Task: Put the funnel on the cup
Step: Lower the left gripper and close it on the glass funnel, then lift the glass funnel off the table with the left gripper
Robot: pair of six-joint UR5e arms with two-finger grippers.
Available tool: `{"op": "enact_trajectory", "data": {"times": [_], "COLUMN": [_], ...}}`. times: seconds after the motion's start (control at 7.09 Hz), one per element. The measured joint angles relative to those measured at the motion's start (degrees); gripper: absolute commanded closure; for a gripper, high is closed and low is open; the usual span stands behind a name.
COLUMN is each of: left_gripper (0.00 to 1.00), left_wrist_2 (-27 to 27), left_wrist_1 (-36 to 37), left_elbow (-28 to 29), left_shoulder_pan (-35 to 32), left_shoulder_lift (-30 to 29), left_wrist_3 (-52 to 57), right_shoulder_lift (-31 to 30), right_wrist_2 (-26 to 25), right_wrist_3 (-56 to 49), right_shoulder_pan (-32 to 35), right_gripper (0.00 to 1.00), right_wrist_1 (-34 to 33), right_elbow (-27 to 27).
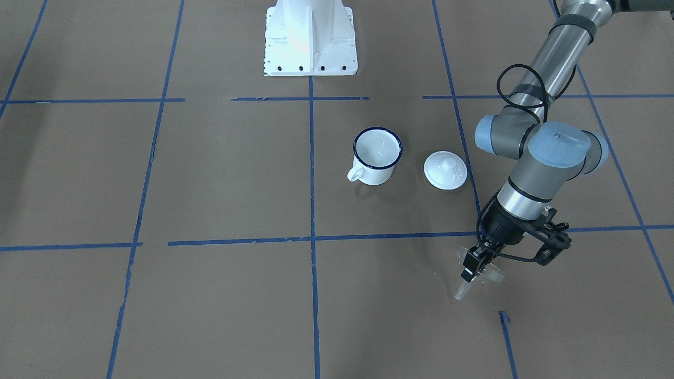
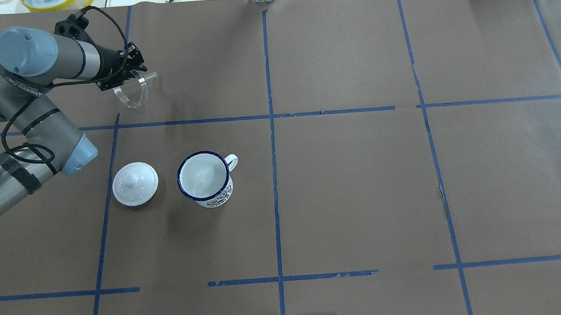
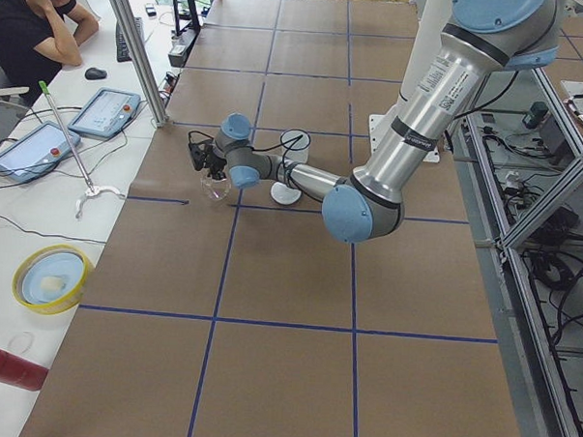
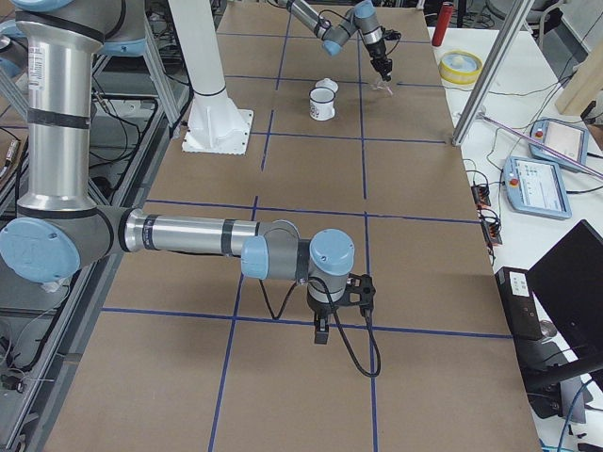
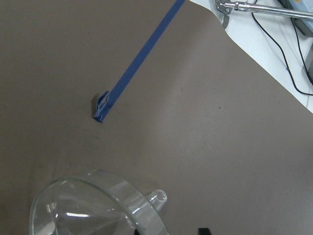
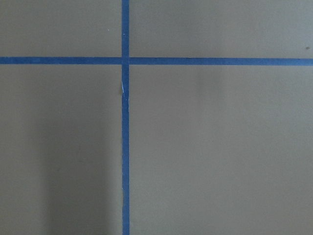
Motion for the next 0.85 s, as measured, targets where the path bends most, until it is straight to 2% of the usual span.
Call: {"op": "enact_trajectory", "data": {"times": [0.28,0.56,0.85], "left_gripper": [1.00,1.00,1.00], "left_wrist_2": [-0.8,-6.6,-9.1], "left_wrist_1": [-0.4,-0.3,1.5], "left_elbow": [-0.8,-3.7,-7.5], "left_shoulder_pan": [-1.0,-4.0,-5.2], "left_shoulder_lift": [0.1,0.1,0.2], "left_wrist_3": [-0.1,-0.2,-0.2], "right_shoulder_lift": [0.0,0.0,0.0], "right_wrist_2": [0.0,0.0,0.0], "right_wrist_3": [0.0,0.0,0.0], "right_shoulder_pan": [0.0,0.0,0.0], "right_gripper": [0.00,0.00,0.00], "right_wrist_1": [0.0,0.0,0.0], "right_elbow": [0.0,0.0,0.0]}}
